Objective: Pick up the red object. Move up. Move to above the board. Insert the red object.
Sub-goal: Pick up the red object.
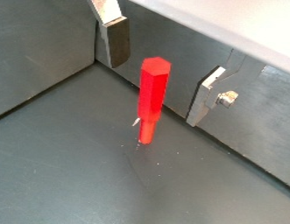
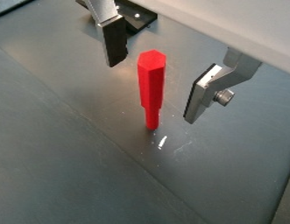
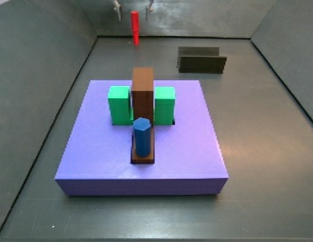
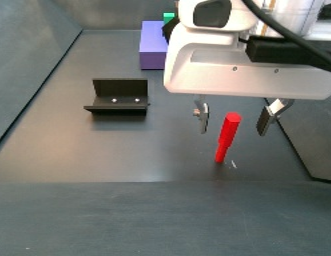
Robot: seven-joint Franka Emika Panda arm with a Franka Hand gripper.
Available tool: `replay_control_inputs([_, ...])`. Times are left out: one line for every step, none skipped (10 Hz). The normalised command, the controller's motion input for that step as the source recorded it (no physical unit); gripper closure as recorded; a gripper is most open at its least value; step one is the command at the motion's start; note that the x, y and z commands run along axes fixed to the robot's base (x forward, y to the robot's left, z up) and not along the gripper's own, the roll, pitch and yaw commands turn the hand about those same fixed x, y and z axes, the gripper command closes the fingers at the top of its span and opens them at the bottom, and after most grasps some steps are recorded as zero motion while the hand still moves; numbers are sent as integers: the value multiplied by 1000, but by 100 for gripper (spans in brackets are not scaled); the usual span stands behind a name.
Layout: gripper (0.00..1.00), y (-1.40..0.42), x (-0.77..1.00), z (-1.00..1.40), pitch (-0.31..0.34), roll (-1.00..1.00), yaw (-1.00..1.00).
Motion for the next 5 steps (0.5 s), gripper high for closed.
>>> replay_control_inputs([0, 0, 0, -189, -77, -24, 0])
replay_control_inputs([0, 0, -3, -163, -57, -6, 0])
replay_control_inputs([0, 0, -51, -46, -20, 0, 0])
replay_control_inputs([0, 0, 0, 0, 0, 0, 0])
replay_control_inputs([100, 0, 0, 0, 0, 0, 0])
